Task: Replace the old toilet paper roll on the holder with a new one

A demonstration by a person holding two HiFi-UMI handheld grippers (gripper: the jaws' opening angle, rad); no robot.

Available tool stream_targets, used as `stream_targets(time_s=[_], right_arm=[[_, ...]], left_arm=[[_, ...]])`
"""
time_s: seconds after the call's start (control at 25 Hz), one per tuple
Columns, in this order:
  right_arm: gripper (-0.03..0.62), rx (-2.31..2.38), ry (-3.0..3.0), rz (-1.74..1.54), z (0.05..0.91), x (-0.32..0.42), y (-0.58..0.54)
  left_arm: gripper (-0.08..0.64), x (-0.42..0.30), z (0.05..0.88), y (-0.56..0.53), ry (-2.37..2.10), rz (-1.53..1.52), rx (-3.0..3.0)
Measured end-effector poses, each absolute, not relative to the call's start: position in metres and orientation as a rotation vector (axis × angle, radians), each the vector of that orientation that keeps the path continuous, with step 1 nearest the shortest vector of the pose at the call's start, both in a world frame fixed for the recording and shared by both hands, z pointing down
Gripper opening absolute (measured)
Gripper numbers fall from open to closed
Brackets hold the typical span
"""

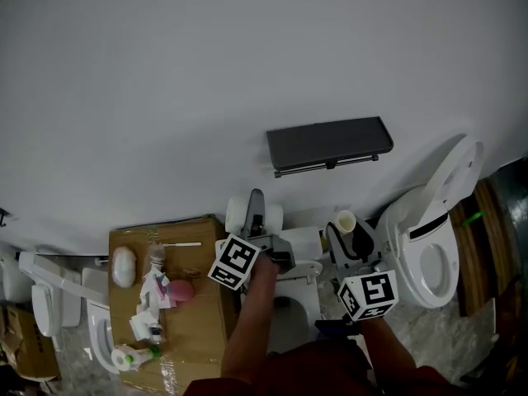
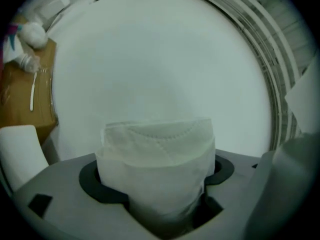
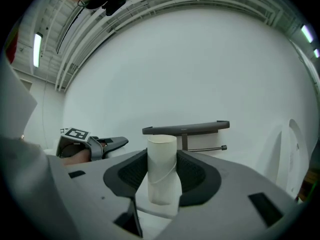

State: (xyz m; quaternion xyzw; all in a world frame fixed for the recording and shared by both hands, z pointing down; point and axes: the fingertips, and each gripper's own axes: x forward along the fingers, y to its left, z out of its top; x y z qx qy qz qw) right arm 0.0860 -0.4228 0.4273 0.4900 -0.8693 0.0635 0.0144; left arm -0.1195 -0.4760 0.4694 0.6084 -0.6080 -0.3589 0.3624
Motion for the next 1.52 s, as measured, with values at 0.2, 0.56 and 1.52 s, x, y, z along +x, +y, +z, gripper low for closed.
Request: stream_targets(time_s=[0.2, 0.56, 1.52], right_arm=[[0.186, 1.55, -2.693, 0.189, 0.426, 0.097, -0.425], [0.186, 1.562, -2.655, 0.188, 0.433, 0.111, -0.423], [0.186, 1.693, -2.584, 0.263, 0.451, 0.168, -0.436]], left_arm=[[0.456, -0.139, 0.472, -0.506, -1.471, -1.177, 1.401], [0.456, -0.138, 0.466, -0.553, -1.423, -1.32, 1.334], [0.456, -0.029, 0.485, -0.604, -1.313, -1.261, 1.34]])
